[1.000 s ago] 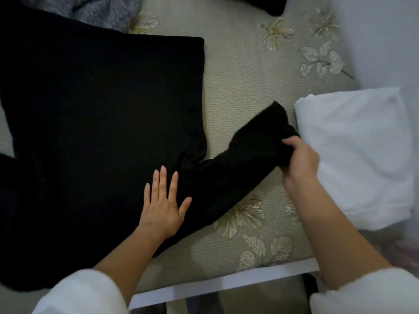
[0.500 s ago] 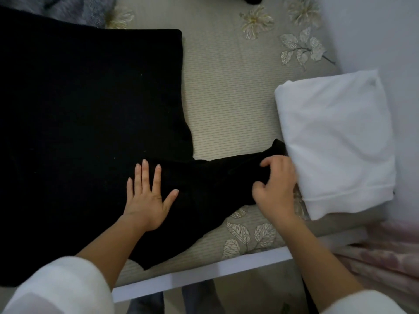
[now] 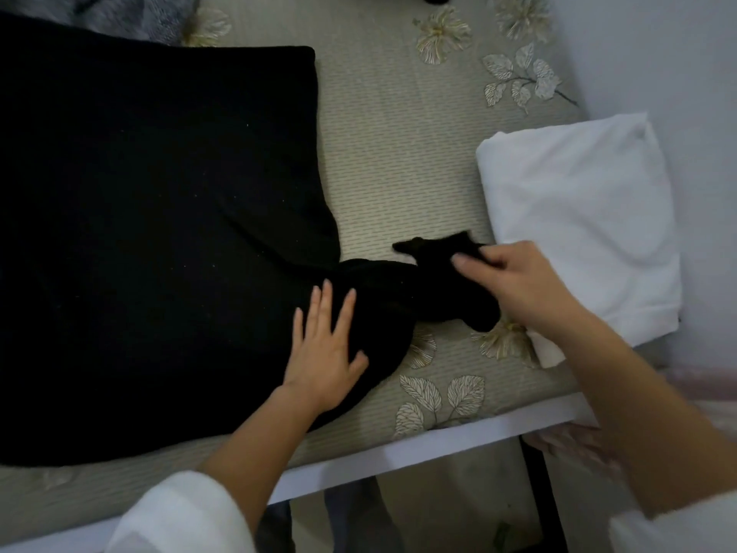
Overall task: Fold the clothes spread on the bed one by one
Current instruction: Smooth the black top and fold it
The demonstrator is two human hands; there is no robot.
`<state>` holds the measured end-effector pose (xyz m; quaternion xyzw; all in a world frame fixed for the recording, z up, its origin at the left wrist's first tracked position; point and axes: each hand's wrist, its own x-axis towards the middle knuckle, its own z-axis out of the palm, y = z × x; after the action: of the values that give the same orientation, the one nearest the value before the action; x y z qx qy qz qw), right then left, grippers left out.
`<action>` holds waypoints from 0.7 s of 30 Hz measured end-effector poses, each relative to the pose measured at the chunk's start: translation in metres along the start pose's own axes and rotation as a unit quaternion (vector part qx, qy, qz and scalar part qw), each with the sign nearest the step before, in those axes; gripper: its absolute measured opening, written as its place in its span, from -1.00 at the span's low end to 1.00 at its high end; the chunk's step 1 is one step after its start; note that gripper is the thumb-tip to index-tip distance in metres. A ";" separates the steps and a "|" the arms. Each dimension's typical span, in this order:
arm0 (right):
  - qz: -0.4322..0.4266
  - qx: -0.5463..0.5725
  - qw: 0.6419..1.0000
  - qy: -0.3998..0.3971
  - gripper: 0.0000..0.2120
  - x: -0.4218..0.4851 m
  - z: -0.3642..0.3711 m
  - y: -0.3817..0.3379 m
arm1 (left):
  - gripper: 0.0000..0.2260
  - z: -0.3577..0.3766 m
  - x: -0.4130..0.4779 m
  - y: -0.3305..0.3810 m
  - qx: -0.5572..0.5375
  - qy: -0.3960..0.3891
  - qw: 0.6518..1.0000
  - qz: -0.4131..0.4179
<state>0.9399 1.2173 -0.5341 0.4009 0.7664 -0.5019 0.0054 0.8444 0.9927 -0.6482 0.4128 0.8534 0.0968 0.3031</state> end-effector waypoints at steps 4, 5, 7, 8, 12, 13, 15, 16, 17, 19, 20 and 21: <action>-0.013 0.071 0.946 0.315 -0.71 -0.004 -0.029 -0.040 | -0.11 0.001 0.003 0.011 0.009 -0.075 0.997 0.030; -0.013 0.103 0.928 0.358 -0.74 -0.004 -0.031 -0.052 | -0.13 0.000 0.002 0.011 0.024 -0.097 0.994 0.051; -0.010 0.141 0.912 0.386 -0.80 -0.003 -0.027 -0.074 | -0.17 -0.003 -0.005 0.008 0.056 -0.137 0.984 0.099; -0.019 0.154 0.910 0.385 -0.84 -0.001 -0.022 -0.087 | -0.18 -0.005 -0.009 0.006 0.069 -0.151 0.979 0.118; -0.109 0.205 0.903 0.362 -0.81 0.021 0.021 -0.148 | -0.13 -0.007 -0.028 0.002 0.058 -0.168 0.973 0.145; -0.131 0.211 0.911 0.330 -0.81 0.028 0.037 -0.165 | -0.11 -0.006 -0.031 0.002 0.038 -0.160 0.976 0.144; -0.174 0.219 0.944 0.178 -0.79 0.043 0.074 -0.198 | -0.10 -0.002 -0.038 0.000 -0.020 -0.136 0.982 0.130; -0.185 0.211 0.958 0.062 -0.78 0.048 0.093 -0.211 | -0.11 0.000 -0.041 -0.002 -0.044 -0.126 0.983 0.124; -0.185 0.171 0.967 -0.044 -0.75 0.052 0.111 -0.220 | -0.12 0.003 -0.045 -0.004 -0.061 -0.116 0.984 0.124; -0.175 0.062 0.971 -0.149 -0.65 0.056 0.137 -0.221 | -0.15 0.007 -0.051 -0.009 -0.077 -0.112 0.981 0.136; -0.164 0.024 0.975 -0.145 -0.63 0.058 0.145 -0.213 | -0.16 0.009 -0.054 -0.013 -0.086 -0.109 0.980 0.143; -0.149 0.000 0.982 -0.116 -0.66 0.061 0.148 -0.200 | -0.17 0.009 -0.056 -0.016 -0.102 -0.102 0.978 0.152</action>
<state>0.7161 1.1049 -0.4799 0.2210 0.8118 -0.5401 0.0192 0.8663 0.9393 -0.6377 0.5122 0.7309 0.1857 0.4110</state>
